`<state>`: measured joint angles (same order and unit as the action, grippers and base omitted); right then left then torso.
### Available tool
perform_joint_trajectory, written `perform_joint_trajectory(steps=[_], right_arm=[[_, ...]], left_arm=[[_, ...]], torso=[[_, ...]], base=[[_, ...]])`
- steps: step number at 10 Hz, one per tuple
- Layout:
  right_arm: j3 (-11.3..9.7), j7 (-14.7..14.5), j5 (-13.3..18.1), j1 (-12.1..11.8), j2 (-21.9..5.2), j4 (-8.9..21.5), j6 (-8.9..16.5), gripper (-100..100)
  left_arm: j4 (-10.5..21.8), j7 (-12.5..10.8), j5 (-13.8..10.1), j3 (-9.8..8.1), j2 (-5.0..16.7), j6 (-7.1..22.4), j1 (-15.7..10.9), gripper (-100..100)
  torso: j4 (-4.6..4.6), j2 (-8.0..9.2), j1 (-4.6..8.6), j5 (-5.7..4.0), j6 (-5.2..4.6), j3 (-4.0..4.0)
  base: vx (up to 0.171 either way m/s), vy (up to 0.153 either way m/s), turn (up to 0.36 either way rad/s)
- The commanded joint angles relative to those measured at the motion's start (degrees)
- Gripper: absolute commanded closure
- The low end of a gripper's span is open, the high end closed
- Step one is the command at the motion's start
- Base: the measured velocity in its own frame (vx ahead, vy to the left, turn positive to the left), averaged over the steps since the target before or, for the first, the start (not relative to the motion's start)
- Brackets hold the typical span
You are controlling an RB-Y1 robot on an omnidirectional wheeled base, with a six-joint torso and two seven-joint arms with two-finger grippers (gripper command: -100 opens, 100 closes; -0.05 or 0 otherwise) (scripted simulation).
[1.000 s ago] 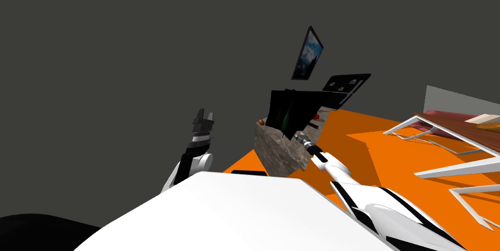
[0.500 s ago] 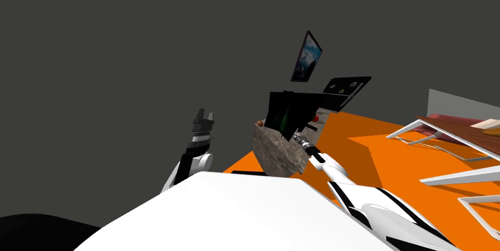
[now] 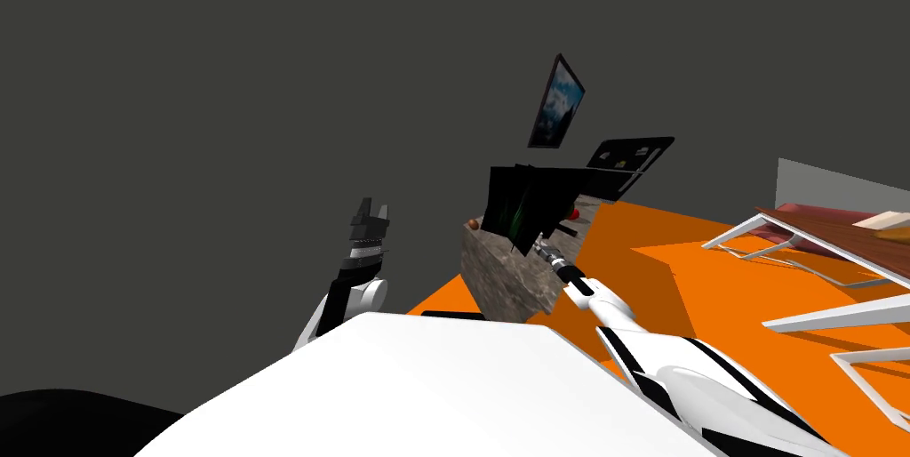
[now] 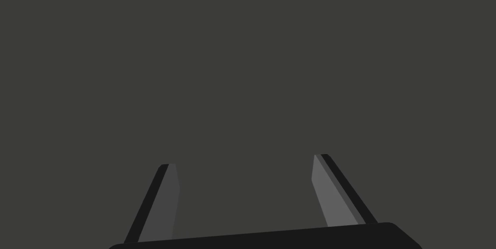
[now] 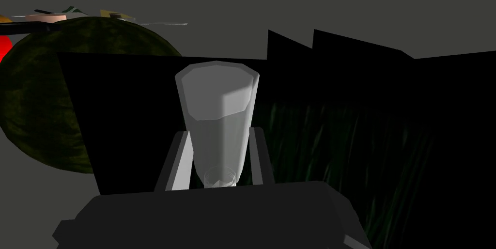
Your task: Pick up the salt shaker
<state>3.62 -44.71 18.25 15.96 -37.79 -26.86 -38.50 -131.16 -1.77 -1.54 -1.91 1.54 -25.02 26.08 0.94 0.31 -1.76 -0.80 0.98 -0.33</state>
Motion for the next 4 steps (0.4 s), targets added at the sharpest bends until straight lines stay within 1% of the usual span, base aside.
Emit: perform_joint_trajectory(steps=[1,2,3,4], right_arm=[[-0.26,0.68,0.17,-0.75,-0.60,-1.73,0.60,100],[-0.92,1.55,0.56,-0.62,-1.60,-1.99,0.26,100],[-0.55,0.81,0.35,-0.06,-1.05,-0.57,-0.18,100],[-0.62,0.90,0.39,-0.07,-1.07,-0.54,-0.26,0]], left_arm=[[0.00,0.00,0.00,0.00,0.00,0.00,0.00,0],[0.00,0.00,0.00,0.00,0.00,0.00,0.00,0],[0.00,0.00,0.00,0.00,0.00,0.00,-0.01,0],[0.00,0.00,0.00,0.00,0.00,0.00,0.00,0]], torso=[[0.00,0.00,0.00,0.00,0.00,0.00],[-0.03,0.10,-0.17,0.05,0.03,0.07],[-0.05,0.16,-0.22,0.08,0.03,0.10],[-0.06,0.08,-0.04,0.07,0.04,0.07]], base=[[-0.051,0.129,-0.055],[-0.060,0.121,-0.045],[-0.029,0.057,-0.018],[-0.006,0.011,0.000]])
